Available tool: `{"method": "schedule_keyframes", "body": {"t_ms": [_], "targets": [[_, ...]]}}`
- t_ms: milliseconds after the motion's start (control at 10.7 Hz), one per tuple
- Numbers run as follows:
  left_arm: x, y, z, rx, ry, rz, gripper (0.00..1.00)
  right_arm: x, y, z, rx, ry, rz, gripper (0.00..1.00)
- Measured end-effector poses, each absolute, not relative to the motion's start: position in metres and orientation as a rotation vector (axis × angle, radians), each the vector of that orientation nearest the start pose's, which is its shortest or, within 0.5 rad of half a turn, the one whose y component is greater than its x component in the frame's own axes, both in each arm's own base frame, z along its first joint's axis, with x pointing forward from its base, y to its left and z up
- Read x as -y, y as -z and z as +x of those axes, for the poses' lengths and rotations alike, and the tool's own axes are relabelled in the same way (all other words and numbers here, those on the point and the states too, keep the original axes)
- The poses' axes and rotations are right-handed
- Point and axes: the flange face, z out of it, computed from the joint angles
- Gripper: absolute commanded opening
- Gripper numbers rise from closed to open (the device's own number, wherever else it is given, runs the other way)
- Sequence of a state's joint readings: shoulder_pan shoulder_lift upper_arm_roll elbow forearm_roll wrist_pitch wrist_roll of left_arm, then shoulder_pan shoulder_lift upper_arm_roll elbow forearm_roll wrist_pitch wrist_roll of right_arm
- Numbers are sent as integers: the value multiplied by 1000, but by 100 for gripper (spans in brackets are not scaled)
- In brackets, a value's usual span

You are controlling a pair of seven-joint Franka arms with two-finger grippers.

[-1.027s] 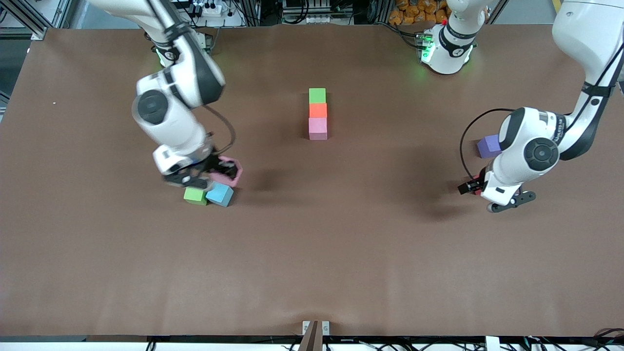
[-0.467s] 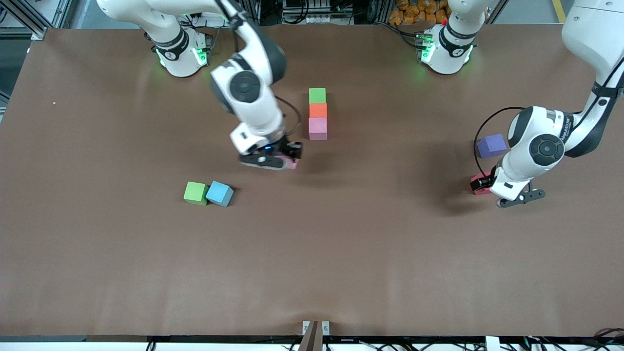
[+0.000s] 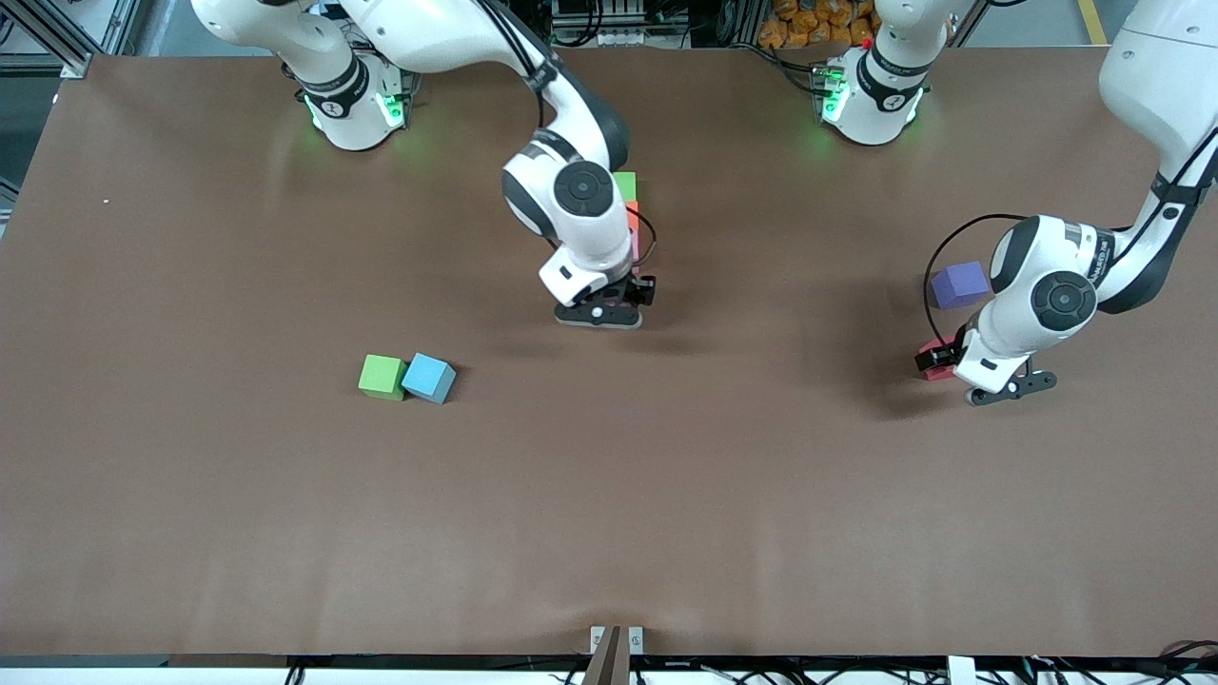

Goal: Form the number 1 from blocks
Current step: 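Carry the pink cube to the column while the left gripper grasps red, then lower the pink cube at the column end and open the right gripper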

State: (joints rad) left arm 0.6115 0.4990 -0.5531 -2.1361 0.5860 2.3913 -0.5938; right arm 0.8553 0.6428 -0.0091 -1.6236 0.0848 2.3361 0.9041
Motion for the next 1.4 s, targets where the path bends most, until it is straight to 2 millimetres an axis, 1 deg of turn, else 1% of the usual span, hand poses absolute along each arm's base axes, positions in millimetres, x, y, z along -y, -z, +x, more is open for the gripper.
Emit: {"method": "schedule_keyframes", "body": {"t_ms": [93,187,280,560,747,840,934,1214,1401], "targets": [[-31,-188,553,342,-129,-2989,3,-526,-247,459,-165,0,-3051,65],[-31,-188,553,340,-129,-2989,0,-527,-245,458,-164,-3,-3054,65],[-31,-188,554,334,-128,-2990,0,-527,-243,457,-161,-7,-3057,65],[-32,-190,555,332,-120,-2991,0,-530,-232,443,-135,-39,-3076,65],[-31,-196,562,339,-89,-2996,0,-531,-222,430,-114,-71,-3092,65],[-23,-204,567,347,-59,-3004,0,-533,-220,426,-106,-78,-3094,64],[-8,-213,573,363,-27,-3017,0,-534,-219,423,-99,-84,-3094,64],[59,-244,587,426,2,-3104,0,-534,-215,418,-93,-97,-3101,64],[97,-257,591,439,-14,-3101,0,-533,-214,418,-93,-99,-3103,64]]}}
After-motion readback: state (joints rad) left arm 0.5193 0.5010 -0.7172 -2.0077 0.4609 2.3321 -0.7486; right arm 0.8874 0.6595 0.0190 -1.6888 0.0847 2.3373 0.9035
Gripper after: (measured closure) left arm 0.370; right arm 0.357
